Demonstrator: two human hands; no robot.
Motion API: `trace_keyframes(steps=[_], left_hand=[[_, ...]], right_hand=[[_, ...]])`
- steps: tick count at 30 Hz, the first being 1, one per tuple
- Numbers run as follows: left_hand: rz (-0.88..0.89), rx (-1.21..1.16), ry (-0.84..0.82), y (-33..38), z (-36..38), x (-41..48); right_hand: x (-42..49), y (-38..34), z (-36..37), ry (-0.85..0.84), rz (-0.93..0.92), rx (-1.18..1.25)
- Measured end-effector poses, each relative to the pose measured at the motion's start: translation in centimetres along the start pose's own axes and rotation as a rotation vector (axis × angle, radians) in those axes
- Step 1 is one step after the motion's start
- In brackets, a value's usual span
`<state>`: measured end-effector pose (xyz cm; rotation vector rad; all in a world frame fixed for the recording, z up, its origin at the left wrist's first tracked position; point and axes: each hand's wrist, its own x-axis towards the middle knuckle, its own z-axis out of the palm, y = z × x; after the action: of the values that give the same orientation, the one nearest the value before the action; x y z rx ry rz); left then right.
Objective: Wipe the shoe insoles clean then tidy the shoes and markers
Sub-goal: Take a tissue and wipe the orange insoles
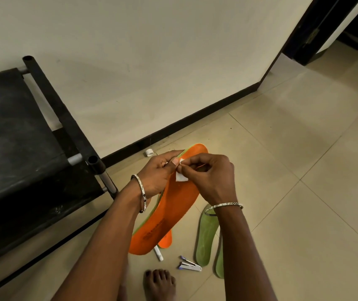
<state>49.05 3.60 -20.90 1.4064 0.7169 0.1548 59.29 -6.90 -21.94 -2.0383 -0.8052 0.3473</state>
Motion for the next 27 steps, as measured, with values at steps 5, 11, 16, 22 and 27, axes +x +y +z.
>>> trace_keyframes(steps=[5, 11, 16, 22, 27], left_hand=[[-0.014, -0.009, -0.012, 0.0, 0.0, 0.1], [-0.085, -0.108, 0.015, -0.2, 0.1, 0.2], [-0.126, -0.191, 0.06, -0.4, 0.0, 0.1], [-0.107, -0.199, 0.02, -0.1, 0.4, -0.1], [-0.093, -0.198, 0.021, 0.1, 0.3, -0.3]], right_hand=[[0.1, 0.2, 0.1, 0.227, 0.02, 0.005], [0.1, -0.2, 0.3, 0.149, -0.031, 0.025], [0.0, -0.3, 0.7, 0.068, -0.091, -0.002], [0.1, -0.2, 1.5, 0.352, -0.041, -0.051], [0.1, -0.3, 0.8, 0.171, -0.039, -0.056]])
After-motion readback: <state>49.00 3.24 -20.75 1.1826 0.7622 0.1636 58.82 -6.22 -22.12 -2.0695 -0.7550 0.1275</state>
